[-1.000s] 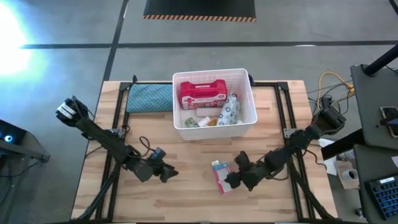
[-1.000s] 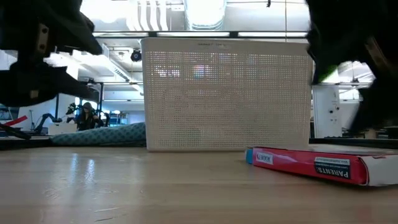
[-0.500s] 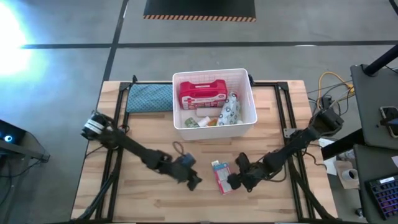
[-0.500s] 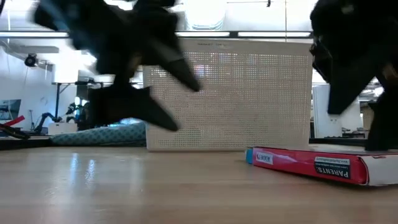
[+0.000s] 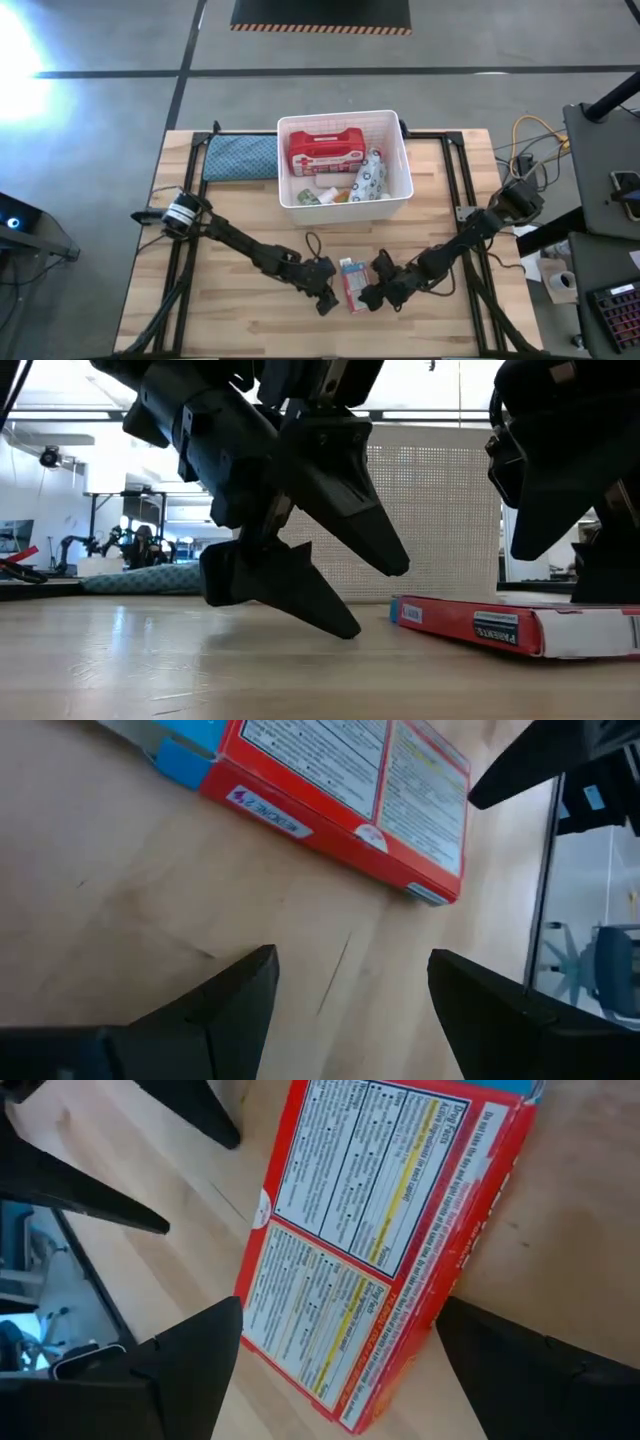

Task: Pick & place medical supplies in basket/bin
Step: Put the red pill box into the bin

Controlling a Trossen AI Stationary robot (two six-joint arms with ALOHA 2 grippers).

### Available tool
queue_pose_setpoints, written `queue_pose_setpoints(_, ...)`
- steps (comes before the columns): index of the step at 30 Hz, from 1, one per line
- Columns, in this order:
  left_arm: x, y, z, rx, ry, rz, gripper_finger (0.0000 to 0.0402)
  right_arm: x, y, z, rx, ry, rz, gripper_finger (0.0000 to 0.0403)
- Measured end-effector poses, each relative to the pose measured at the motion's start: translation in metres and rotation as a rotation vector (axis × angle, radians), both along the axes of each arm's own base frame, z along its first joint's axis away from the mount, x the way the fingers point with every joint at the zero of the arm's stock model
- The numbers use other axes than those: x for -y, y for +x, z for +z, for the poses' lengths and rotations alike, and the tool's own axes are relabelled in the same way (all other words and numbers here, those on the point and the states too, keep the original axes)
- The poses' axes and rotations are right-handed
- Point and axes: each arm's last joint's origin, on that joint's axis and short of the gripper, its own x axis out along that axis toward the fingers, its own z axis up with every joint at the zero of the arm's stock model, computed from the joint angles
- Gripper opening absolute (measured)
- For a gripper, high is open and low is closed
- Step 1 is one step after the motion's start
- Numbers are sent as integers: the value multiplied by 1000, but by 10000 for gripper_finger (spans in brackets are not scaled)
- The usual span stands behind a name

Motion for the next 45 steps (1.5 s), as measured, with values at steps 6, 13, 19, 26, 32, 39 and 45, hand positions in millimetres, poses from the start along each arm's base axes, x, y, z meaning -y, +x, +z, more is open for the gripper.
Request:
queue_pose_setpoints(6,-3,2,-5,-8,0,10,241,1,7,4,80,4,20,327)
queue_pose_setpoints(13,-7,3,-5,-10,-5,15,241,7,19,12,189,6,18,327)
queue_pose_setpoints(19,-7,3,-4,-8,-3,18,241,11,21,13,185,-5,10,327)
queue_pose_setpoints(26,-6,4,1,17,32,61,241,16,13,4,51,31,-132,327)
queue_pose_setpoints(32,-8,6,-3,15,47,78,241,17,13,4,35,92,-205,326)
queue_pose_setpoints(39,-9,5,-5,16,67,63,241,22,24,-5,6,113,-267,326)
queue_pose_setpoints(45,-9,5,-6,16,69,65,241,17,40,-9,-10,82,-198,326)
